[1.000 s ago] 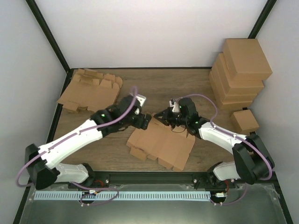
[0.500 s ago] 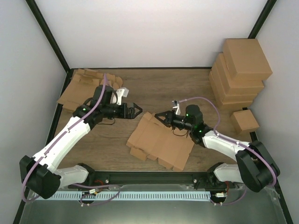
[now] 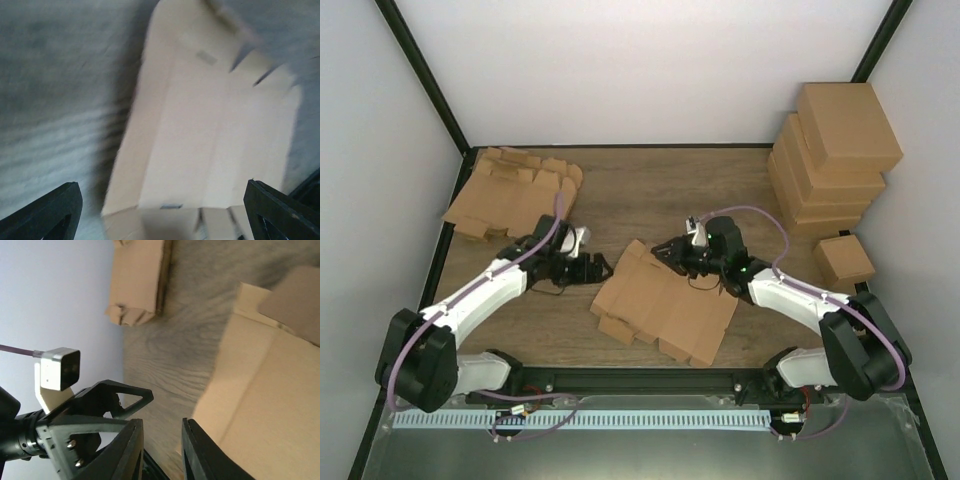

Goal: Fold the paper box

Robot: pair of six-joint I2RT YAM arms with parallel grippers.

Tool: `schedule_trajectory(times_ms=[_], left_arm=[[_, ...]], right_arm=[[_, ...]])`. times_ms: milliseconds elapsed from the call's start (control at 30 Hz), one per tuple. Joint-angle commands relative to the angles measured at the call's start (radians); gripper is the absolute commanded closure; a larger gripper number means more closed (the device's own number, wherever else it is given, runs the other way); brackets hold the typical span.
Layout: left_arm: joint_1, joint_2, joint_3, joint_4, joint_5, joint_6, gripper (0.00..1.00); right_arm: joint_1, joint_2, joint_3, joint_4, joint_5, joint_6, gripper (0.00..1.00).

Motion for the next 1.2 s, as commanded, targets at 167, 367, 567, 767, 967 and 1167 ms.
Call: schedule_trajectory(times_ms=[167,367,567,767,967,1167], left_arm=[[-0.028,0.031,-0.187,0.158,-0.106,-0.087,0.10],[-0.027,0.133,-0.235,0.309,0.028,-0.088,0.23],[-0.026,0.179,-0.237,0.352,0.083,-0.077,0.47],[-0.027,0.178,-0.276,0.441,0.179,-0.117,0.59],[-0.027,0.212,-0.285,0.461,0.209,-0.105,0.66],[-0.027,0.251,-0.286,0.483,0.231,-0.093,0.91]], right_arm=[[0.007,0.010,-0.079,-0.012,-0.040,-0.008,0.75],[0.006,0.016,-0.072,-0.009,-0.059,-0.018,0.75],[0.006,0.016,-0.074,-0.006,-0.066,-0.013,0.76],[0.006,0.024,-0.071,-0.010,-0.072,-0.011,0.75],[0.006,0.021,-0.065,-0.010,-0.072,-0.012,0.75],[0.006,0.023,-0.068,-0.012,-0.074,-0.011,0.75]])
